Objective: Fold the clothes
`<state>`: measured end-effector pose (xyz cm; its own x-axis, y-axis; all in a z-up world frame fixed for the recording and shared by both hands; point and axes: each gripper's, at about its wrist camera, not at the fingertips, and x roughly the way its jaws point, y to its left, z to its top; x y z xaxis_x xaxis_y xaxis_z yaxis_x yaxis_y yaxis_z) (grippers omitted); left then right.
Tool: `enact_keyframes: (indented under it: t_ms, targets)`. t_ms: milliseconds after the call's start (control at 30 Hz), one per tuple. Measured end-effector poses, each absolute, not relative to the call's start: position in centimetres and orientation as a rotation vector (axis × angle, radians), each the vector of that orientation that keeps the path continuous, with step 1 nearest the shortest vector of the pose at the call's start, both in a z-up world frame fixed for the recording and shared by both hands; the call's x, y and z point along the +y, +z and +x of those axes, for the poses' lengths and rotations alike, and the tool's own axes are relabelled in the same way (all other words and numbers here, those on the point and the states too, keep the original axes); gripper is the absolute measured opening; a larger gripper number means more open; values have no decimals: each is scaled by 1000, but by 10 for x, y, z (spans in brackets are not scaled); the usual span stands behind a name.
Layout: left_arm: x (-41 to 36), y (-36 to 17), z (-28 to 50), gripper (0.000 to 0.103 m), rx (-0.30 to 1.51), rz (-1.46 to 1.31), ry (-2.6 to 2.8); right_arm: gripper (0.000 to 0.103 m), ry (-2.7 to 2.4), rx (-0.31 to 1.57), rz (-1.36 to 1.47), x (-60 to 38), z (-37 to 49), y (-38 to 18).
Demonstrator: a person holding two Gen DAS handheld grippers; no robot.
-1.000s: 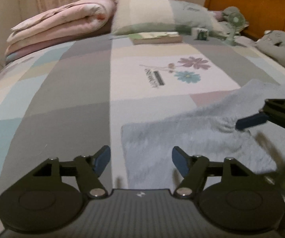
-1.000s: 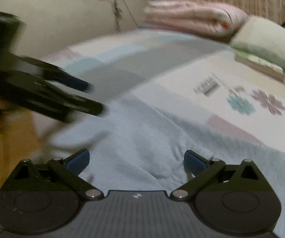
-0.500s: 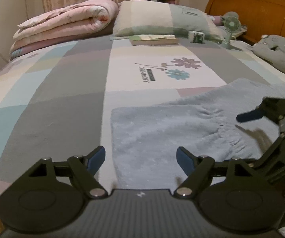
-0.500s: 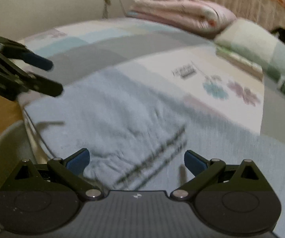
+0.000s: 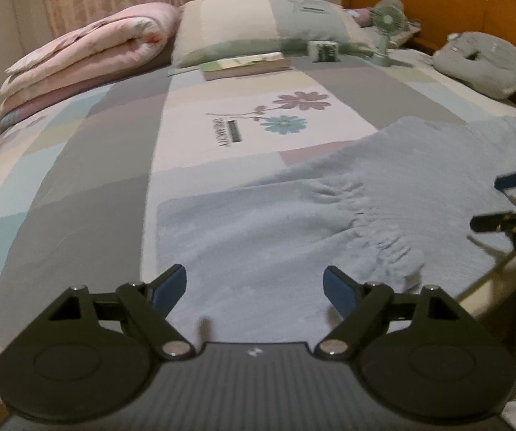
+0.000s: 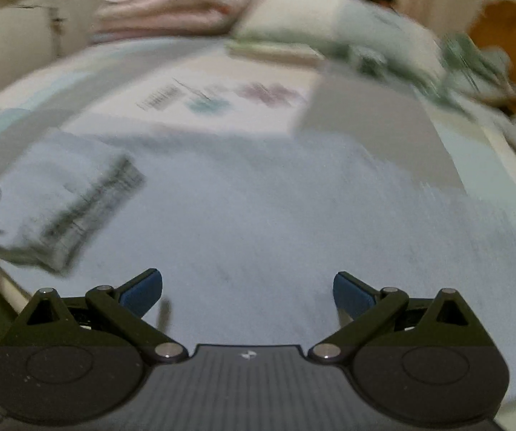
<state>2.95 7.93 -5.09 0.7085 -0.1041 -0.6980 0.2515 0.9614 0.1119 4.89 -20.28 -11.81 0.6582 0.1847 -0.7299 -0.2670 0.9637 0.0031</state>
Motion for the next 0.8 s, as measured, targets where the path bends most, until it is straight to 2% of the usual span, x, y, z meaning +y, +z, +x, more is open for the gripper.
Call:
enact_keyframes:
  t_ms: [333, 500, 800]
  targets:
    - [49, -45, 22, 87, 744, 283, -225, 103, 214, 756, -127, -218, 29, -110]
    - [38, -42, 17, 90, 738, 309, -236, 103, 209, 781, -155, -218, 22, -124]
    - [21, -35, 16, 91, 709, 324, -269, 103, 167, 721, -6, -262, 24, -102]
